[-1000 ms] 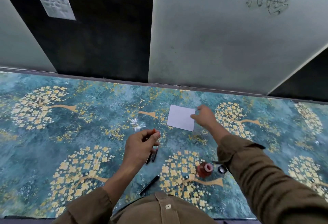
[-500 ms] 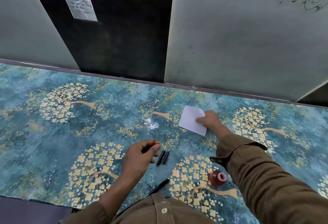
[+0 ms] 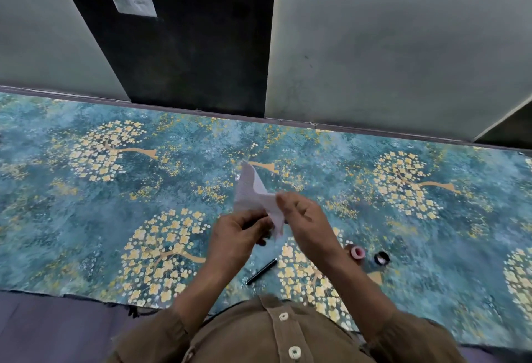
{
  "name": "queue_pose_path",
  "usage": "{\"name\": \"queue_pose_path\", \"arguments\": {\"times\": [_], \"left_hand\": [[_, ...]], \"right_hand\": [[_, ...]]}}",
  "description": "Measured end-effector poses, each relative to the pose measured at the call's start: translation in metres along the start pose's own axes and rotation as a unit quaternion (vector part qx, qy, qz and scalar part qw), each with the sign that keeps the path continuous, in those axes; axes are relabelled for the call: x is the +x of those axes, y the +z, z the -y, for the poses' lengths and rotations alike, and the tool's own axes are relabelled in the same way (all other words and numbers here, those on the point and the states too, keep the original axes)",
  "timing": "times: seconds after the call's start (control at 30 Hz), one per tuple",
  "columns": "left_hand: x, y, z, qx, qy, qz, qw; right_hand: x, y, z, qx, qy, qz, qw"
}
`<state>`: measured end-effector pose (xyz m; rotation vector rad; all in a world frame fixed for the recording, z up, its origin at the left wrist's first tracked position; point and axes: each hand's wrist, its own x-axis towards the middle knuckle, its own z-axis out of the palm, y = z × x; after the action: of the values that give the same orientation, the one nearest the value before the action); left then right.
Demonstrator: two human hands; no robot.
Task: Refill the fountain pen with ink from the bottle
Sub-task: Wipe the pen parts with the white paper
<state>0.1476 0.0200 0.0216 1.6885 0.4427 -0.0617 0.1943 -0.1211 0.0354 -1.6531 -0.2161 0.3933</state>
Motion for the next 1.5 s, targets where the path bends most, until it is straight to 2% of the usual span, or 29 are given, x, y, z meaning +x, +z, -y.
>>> {"name": "queue_pose_path", "arguments": {"times": [0.07,0.2,0.5,0.7,0.8,1.0,1.13,1.23,1.33,1.4,1.5], "left_hand": [[-0.013,0.000,-0.003,0.041,0.002,0.018,0.999],[-0.032,0.005,-0.005,0.076,0.010,0.064,0.995],[-0.055,0.009,-0.001,0.070,0.006,0.100,0.992],[-0.066,0.011,0.009,0.130,0.046,0.153,0.979],[-0.072,0.012,0.013,0.106,0.040,0.162,0.980],[-0.081,0.007,0.016,0.059,0.033,0.134,0.989],[-0.087,0.008,0.018,0.033,0.028,0.112,0.993],[-0.091,0.005,0.020,-0.001,0.032,0.103,0.994],[-0.097,0.003,0.021,-0.003,0.037,0.110,0.993],[-0.098,0.003,0.022,0.001,0.035,0.100,0.994],[-0.098,0.002,0.025,-0.010,0.032,0.081,0.996]], "right_hand": [[-0.012,-0.006,0.002,0.045,0.016,-0.032,0.998],[-0.031,-0.015,-0.009,0.002,0.019,-0.059,0.998],[-0.071,-0.016,-0.014,0.002,0.038,-0.101,0.994],[-0.090,-0.016,-0.016,-0.025,0.033,-0.125,0.991],[-0.098,-0.017,-0.019,-0.031,0.036,-0.122,0.991],[-0.110,-0.014,-0.018,-0.038,0.039,-0.105,0.993],[-0.112,-0.020,-0.014,-0.037,0.032,-0.208,0.977],[-0.111,-0.031,-0.018,-0.133,0.014,-0.275,0.952],[-0.112,-0.023,-0.019,-0.185,-0.026,-0.217,0.958],[-0.114,-0.012,-0.019,-0.180,-0.056,-0.164,0.968],[-0.117,-0.008,-0.017,-0.149,-0.081,-0.131,0.977]]}}
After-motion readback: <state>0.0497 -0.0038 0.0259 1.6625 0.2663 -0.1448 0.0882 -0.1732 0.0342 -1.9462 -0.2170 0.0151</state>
